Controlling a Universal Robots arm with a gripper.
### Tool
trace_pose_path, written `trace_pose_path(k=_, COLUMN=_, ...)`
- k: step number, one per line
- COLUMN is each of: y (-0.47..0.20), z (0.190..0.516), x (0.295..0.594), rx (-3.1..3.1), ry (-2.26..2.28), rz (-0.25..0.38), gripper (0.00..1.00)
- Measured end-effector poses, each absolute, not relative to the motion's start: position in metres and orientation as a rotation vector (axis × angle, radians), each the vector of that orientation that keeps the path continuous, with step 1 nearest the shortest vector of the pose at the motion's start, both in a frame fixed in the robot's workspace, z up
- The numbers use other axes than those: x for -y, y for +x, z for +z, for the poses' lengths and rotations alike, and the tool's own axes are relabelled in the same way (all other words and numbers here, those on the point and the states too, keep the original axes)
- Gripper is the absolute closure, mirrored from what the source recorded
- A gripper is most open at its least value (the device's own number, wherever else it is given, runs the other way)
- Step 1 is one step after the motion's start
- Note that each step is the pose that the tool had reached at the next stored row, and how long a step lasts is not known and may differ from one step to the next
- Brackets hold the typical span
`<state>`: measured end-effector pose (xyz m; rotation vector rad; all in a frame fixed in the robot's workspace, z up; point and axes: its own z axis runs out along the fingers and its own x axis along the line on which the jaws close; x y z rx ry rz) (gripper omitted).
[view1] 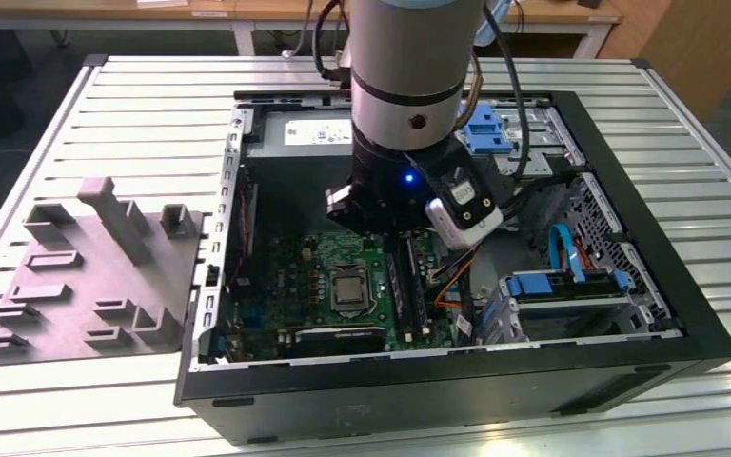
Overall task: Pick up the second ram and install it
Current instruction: 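Insert the second ram into the second slot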
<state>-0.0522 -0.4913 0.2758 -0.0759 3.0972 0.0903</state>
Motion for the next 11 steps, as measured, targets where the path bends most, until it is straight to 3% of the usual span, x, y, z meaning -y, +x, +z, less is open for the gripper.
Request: trace_pose_path(k=11, y=-0.0488, z=0.2669, x=0.4912, rx=-3.096, ry=-0.058, rz=0.104, gripper=0.88)
